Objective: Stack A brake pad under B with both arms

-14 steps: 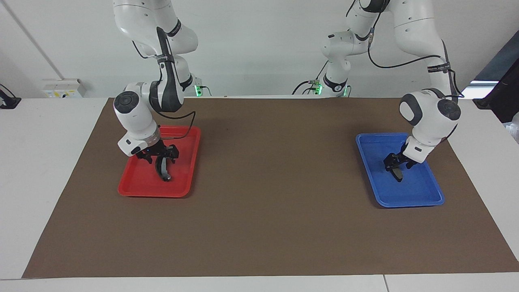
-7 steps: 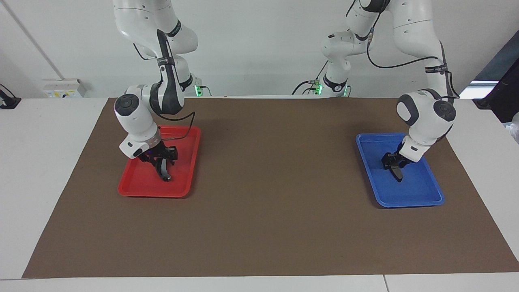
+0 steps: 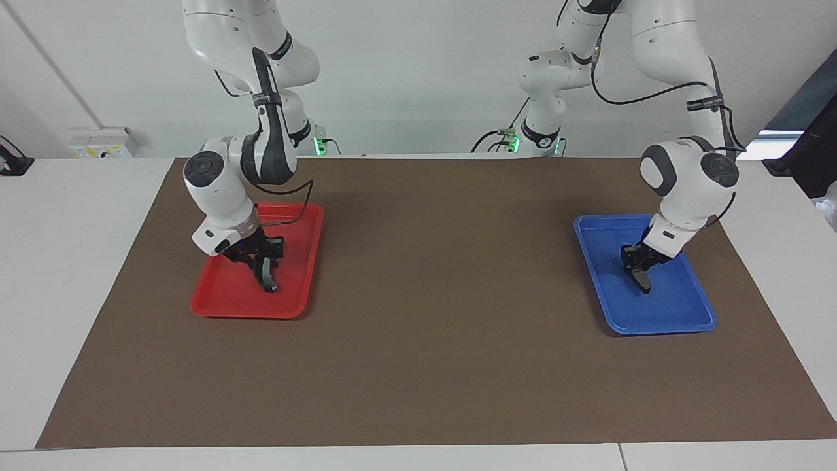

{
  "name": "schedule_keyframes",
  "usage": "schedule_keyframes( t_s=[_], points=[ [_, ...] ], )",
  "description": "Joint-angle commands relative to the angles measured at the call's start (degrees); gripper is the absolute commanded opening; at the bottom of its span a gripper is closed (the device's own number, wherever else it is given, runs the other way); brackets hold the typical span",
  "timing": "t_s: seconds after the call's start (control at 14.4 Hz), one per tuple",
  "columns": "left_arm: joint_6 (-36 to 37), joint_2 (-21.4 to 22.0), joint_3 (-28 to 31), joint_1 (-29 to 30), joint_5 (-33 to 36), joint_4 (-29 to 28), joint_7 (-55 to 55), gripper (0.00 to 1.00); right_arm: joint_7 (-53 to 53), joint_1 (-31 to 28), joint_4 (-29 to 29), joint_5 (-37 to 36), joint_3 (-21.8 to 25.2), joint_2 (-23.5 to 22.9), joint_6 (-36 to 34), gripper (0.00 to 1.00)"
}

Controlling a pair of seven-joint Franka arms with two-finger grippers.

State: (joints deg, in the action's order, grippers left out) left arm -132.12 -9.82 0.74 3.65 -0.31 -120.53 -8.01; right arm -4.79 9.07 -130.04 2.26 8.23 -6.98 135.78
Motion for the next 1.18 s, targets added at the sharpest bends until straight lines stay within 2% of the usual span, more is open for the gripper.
schedule_keyframes(
  t_s=[0.0,0.21,0.42,0.55,0.69,0.83,0.97,1.11],
  points=[
    [6.86,1.29,0.57,-5.73,-0.22,4.68,3.68,0.01,-2.59,-0.63,-0.65,1.34,-0.32,0.04,0.98,0.49],
    [7.14,1.29,0.49,-12.24,2.49,5.05,10.53,0.01,-2.59,-0.63,-0.57,1.25,-0.32,0.04,0.71,0.30],
    [6.18,0.68,0.40,-22.33,2.59,5.13,20.45,0.01,-2.59,-1.33,0.83,1.25,-0.32,0.04,-1.30,0.06],
    [3.82,0.06,0.40,-28.23,2.59,5.13,27.93,0.01,-2.59,-1.34,4.95,1.25,-0.24,0.48,-7.07,0.05],
    [2.14,-1.95,0.40,-32.55,2.59,6.44,32.86,0.01,-2.51,-1.51,12.05,1.25,-0.24,0.65,-16.63,0.05],
    [1.61,-5.19,0.40,-35.89,2.59,9.07,36.21,0.01,-2.42,-1.42,20.05,1.25,-0.06,1.27,-27.36,0.05],
    [1.52,-10.55,0.49,-39.23,2.59,14.34,40.07,0.01,-2.15,-1.60,27.52,1.17,0.20,1.45,-36.34,0.05],
    [1.17,-12.42,0.40,-40.90,2.59,15.94,41.32,0.01,-1.98,-1.51,31.24,0.47,0.38,1.88,-40.58,0.05]
  ],
)
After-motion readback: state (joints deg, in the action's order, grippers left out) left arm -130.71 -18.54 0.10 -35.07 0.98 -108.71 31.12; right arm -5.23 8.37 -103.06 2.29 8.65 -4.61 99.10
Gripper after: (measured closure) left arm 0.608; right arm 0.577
